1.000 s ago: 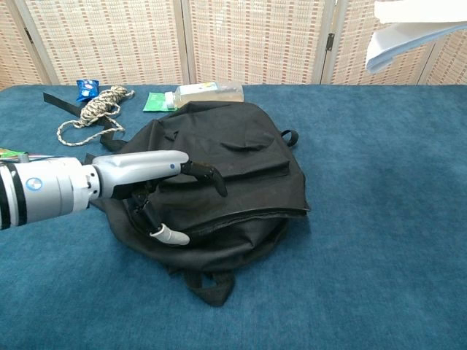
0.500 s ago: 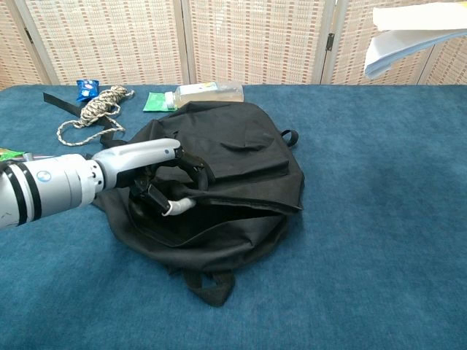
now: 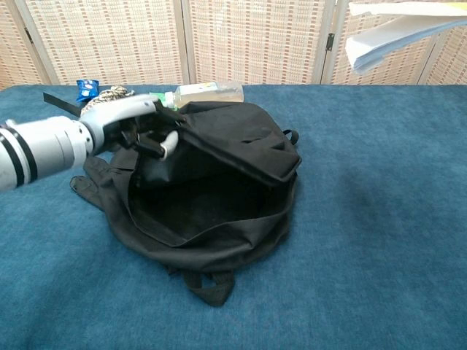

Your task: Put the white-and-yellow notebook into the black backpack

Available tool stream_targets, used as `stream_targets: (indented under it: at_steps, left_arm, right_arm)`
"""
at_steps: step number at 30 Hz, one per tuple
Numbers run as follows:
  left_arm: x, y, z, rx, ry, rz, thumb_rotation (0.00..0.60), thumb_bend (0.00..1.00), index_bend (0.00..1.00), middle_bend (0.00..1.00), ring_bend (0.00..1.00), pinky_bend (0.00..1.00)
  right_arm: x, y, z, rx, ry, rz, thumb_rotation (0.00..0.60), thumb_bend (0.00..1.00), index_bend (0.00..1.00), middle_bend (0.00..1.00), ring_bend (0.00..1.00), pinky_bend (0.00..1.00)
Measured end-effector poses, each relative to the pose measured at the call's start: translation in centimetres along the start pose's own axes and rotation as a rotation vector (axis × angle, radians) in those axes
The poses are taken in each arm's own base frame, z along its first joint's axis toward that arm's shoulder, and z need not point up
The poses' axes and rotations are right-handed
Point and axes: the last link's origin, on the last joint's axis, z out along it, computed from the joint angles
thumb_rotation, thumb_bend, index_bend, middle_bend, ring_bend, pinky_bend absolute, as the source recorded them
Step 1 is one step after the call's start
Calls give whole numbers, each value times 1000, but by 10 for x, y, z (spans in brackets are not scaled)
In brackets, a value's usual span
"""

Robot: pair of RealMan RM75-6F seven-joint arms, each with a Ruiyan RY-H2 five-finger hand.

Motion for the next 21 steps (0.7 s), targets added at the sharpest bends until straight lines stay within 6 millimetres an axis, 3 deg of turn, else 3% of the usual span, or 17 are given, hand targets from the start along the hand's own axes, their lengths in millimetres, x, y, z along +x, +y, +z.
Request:
stream_targets:
  at_steps: [11,21]
  left_arm:
    - [58,0,31,132,85,-118,600,758,608,353,320,98]
    - [86,7,57,236,143,-178,600,758,608,353,321,95]
  right_arm:
    - [11,-50,-8,90,29,330,600,469,814,497,508,388]
    - [-1,-80,-14,131,-70,514,600,469,816,502,509,408]
